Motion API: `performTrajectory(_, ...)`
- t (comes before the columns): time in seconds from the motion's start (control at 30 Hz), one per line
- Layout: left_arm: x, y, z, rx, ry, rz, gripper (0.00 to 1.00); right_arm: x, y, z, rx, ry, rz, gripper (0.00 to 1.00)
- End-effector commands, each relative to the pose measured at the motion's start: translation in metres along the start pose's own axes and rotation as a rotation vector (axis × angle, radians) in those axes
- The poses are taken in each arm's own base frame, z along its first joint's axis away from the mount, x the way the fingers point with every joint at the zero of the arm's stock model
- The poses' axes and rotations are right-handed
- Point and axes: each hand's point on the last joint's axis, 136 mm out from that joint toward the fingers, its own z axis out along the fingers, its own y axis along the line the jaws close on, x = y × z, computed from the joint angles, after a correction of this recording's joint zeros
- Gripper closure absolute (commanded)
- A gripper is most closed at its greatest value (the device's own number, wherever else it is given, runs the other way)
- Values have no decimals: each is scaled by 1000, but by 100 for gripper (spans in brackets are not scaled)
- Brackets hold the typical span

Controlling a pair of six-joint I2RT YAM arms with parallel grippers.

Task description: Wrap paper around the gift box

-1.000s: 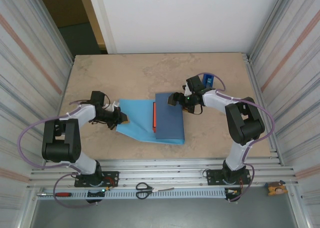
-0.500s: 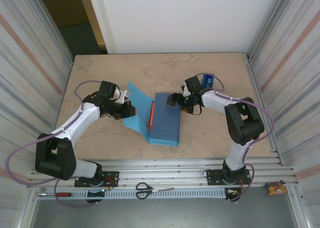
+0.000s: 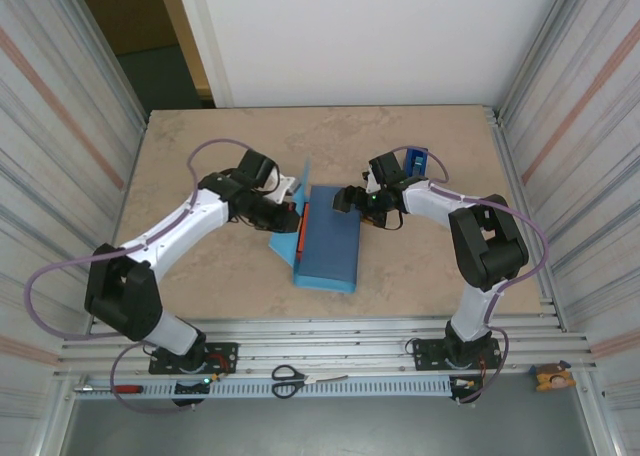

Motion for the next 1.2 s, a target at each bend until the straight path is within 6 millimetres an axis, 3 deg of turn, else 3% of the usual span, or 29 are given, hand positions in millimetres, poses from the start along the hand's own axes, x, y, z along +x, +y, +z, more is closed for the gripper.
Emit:
performTrajectory(0.0,-13,-26,-1,52,-10,113,97,58,-51,19,204,169,58,10)
performTrajectory(0.4,-18,-56,37,172,84,168,96,63,-52,22,210,171,55,10)
performTrajectory(1.17,-17,-53,89,261,150,91,94,70,-54,22,200,178,67,11)
